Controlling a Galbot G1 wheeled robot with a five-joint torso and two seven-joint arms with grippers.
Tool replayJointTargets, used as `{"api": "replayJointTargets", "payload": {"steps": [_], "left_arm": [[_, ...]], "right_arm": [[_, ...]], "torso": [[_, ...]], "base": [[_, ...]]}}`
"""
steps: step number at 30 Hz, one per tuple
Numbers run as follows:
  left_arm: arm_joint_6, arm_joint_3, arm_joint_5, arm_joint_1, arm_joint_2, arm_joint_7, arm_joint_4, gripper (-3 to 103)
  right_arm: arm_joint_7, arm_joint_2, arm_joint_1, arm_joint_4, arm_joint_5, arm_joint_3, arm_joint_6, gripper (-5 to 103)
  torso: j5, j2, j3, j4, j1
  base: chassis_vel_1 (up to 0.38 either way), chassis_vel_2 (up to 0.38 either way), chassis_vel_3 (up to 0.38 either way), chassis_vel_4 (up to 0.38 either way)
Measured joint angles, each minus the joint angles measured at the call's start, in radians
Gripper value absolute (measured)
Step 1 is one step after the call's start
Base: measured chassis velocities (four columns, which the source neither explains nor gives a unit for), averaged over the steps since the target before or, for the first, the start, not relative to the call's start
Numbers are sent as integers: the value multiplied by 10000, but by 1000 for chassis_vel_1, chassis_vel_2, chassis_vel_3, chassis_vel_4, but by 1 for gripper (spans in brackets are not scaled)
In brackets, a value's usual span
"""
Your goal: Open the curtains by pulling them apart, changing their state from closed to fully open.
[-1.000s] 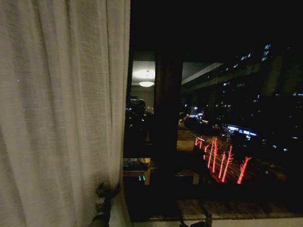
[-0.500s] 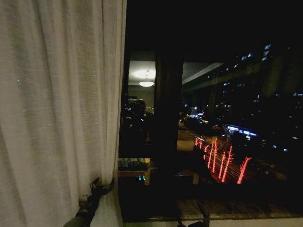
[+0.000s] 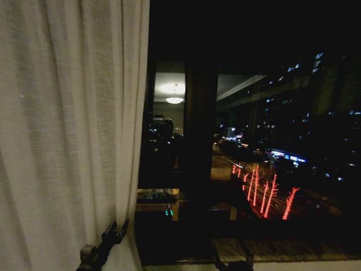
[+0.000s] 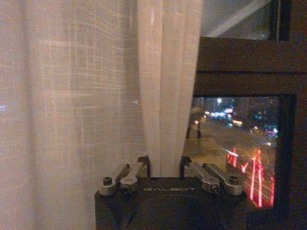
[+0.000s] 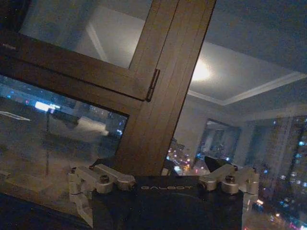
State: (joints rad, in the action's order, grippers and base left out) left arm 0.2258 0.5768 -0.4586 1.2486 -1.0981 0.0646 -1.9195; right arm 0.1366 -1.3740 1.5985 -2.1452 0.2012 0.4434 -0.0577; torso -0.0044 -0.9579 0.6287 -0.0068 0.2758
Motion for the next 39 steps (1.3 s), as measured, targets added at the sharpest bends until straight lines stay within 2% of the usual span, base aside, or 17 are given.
{"api": "replayJointTargets", "payload": {"steps": [3,6,9,39], "left_arm": [[32,79,-32,125,69,209,-83,23],[66,96,-35,177,79,287,-138,7],[70,67,-36,194,53,286,-155,1],[11,244,-165,254,121,349,-49,0]], "right_arm": [[-7,0,-9,-5,-12,-63,-32,100],[-8,0,-14,-6,-12,-73,-214,100],[-3,0,-2,-11,-12,-57,-305,100],[-7,0,-273,46,-126,-178,-475,100]], "torso": [[1,0,0,-1,0],[1,0,0,-2,0],[1,0,0,-2,0],[2,0,0,-3,0]], "base": [[0,0,0,0],[0,0,0,0],[0,0,0,0],[7,10,-10,-8]]}}
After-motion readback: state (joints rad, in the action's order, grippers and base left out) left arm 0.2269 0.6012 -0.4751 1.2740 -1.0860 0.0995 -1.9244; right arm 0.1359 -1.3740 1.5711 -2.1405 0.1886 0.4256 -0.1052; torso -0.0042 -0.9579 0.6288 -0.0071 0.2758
